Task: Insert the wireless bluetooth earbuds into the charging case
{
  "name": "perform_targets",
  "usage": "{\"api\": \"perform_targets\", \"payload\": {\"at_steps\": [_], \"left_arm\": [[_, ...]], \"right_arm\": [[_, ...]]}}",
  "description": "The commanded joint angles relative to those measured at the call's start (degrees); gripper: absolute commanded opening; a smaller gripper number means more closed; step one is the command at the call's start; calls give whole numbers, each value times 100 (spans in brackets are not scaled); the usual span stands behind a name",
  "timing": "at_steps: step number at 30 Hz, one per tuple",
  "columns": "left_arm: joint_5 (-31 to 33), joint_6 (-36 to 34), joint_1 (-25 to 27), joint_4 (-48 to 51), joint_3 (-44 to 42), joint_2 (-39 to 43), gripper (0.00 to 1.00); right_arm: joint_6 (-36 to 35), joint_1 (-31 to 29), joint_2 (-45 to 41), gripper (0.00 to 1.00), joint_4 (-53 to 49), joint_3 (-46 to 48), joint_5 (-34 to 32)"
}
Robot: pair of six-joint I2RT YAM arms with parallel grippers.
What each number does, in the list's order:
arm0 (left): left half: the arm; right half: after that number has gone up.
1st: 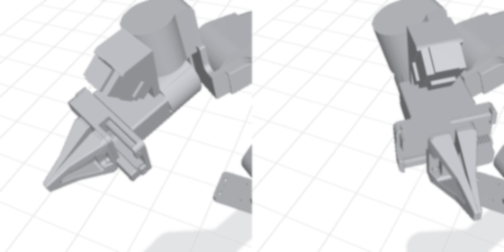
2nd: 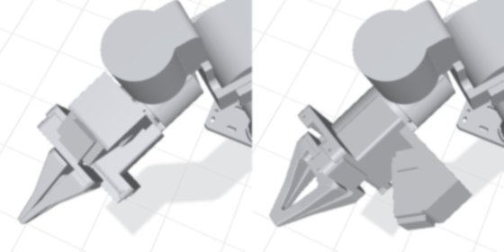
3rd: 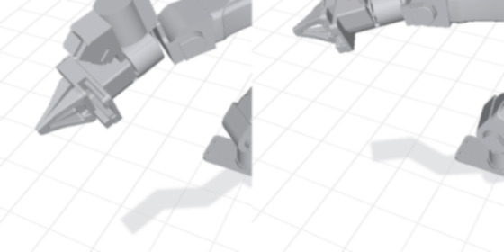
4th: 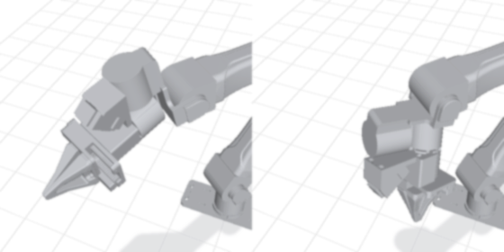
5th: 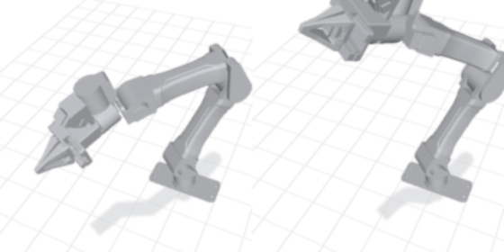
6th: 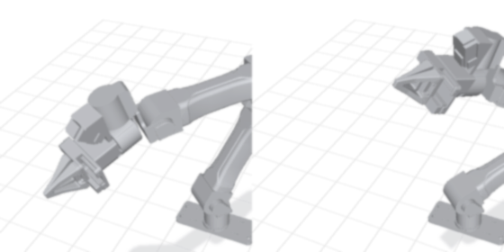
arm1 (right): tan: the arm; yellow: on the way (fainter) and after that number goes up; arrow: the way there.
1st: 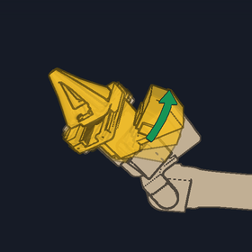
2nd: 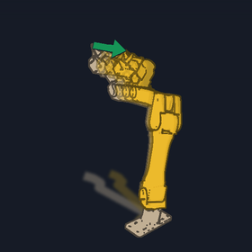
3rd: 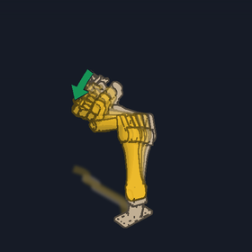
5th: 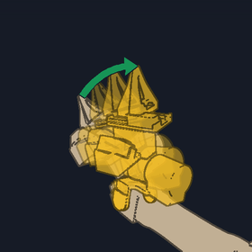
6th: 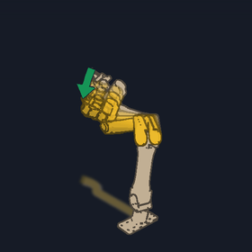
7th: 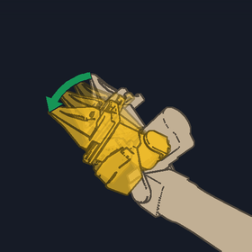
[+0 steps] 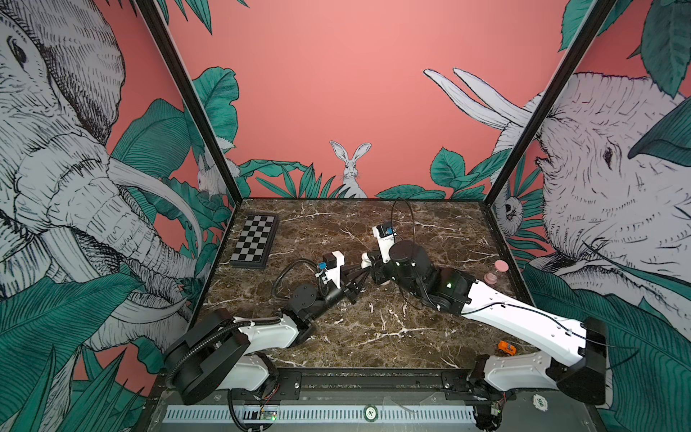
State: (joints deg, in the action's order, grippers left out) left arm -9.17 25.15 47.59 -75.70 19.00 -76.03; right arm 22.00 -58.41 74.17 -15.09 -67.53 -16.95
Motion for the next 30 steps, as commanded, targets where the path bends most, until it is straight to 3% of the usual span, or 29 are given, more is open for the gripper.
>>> {"api": "perform_targets", "payload": {"at_steps": [1,14,30], "left_arm": [[425,213,-55,-464,41,139,0],[526,351,-52,-463,70,53,0],[391,-104,-55,-464,41,224,0]], "right_arm": [[-67,-59,-62,8,-306,125,78],[-105,-109,-59,8,-193,196,113],[-76,-109,-67,8,-267,222,227]]}}
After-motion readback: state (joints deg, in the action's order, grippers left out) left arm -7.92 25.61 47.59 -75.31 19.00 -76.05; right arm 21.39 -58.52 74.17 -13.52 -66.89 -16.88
